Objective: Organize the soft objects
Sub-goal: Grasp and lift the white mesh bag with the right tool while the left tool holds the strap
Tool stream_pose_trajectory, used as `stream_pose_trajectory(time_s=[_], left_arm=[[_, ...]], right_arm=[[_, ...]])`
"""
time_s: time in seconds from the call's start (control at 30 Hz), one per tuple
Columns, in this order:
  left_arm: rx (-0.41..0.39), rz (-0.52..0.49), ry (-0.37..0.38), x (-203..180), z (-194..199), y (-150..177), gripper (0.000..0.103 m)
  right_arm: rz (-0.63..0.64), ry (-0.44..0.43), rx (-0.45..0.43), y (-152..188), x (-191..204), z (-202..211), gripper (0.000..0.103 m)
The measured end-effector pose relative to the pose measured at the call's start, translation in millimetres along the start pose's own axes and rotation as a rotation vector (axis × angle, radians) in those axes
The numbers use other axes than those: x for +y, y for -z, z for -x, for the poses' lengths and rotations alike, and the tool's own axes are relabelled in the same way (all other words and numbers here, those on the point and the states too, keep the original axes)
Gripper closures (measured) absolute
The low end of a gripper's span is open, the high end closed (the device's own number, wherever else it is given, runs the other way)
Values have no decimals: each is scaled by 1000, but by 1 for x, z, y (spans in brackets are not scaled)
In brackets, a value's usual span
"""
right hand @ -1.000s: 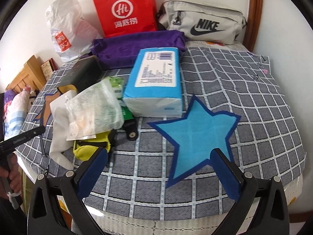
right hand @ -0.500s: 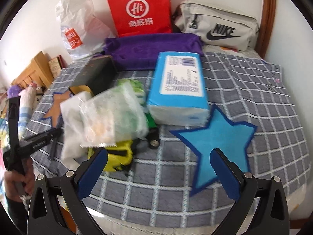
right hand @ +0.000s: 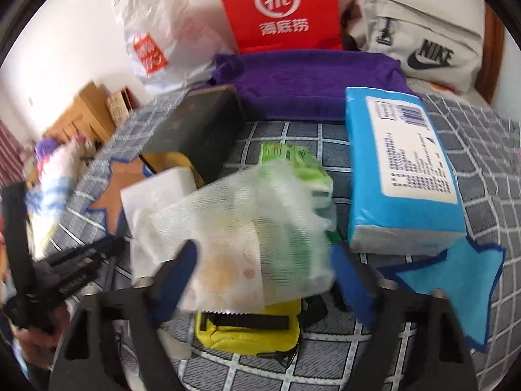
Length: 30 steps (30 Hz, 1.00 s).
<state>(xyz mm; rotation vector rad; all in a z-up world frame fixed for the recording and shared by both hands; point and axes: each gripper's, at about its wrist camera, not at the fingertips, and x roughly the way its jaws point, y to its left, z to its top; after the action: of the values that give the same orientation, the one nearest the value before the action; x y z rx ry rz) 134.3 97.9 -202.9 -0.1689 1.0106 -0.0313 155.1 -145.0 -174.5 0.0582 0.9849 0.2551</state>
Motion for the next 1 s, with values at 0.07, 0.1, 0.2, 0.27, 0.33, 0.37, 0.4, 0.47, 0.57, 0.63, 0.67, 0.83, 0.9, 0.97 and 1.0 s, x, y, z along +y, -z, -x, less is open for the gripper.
stream_pose_trajectory(time_s=[0.07,0.1,0.2,0.27,0.33,0.37,0.4,0.47,0.57,0.63,0.67,0.83,0.9,0.97,1.0], left_arm=[[-4,7,4,1,0,0,83],[-5,8,4,1,0,1,83],[-9,13,6,1,1,1,83],[-11,17,6,1,1,1,83],[-12,23,5,1,2,1,83],[-11,24,4,0,2,1,83],[-9,23,2,0,2,1,83],[-6,25,-1,-1,3,2,83],[-1,28,-8,-1,4,4,83],[0,29,-18,-1,5,6,83],[0,30,-23,-1,6,7,83],[14,22,-76,-5,9,14,83],[16,15,-101,-8,11,17,83],[12,-2,-123,-11,11,19,83],[5,-28,-143,-15,11,21,83]], right_arm=[[51,33,0,2,7,-3,45],[74,44,-6,3,9,-4,57],[92,32,-20,5,11,3,88],[91,24,-40,6,10,11,90],[108,35,-69,8,11,20,93],[115,38,-76,8,11,24,93],[117,36,-89,10,10,30,93],[107,26,-110,13,8,44,93],[86,17,-142,19,-1,63,93],[74,39,-157,25,-12,75,93],[65,50,-163,28,-17,80,93],[-2,123,-166,47,-54,94,93],[-19,147,-133,56,-68,90,93],[-38,166,-86,66,-81,80,91],[-49,167,-68,71,-87,75,89]])
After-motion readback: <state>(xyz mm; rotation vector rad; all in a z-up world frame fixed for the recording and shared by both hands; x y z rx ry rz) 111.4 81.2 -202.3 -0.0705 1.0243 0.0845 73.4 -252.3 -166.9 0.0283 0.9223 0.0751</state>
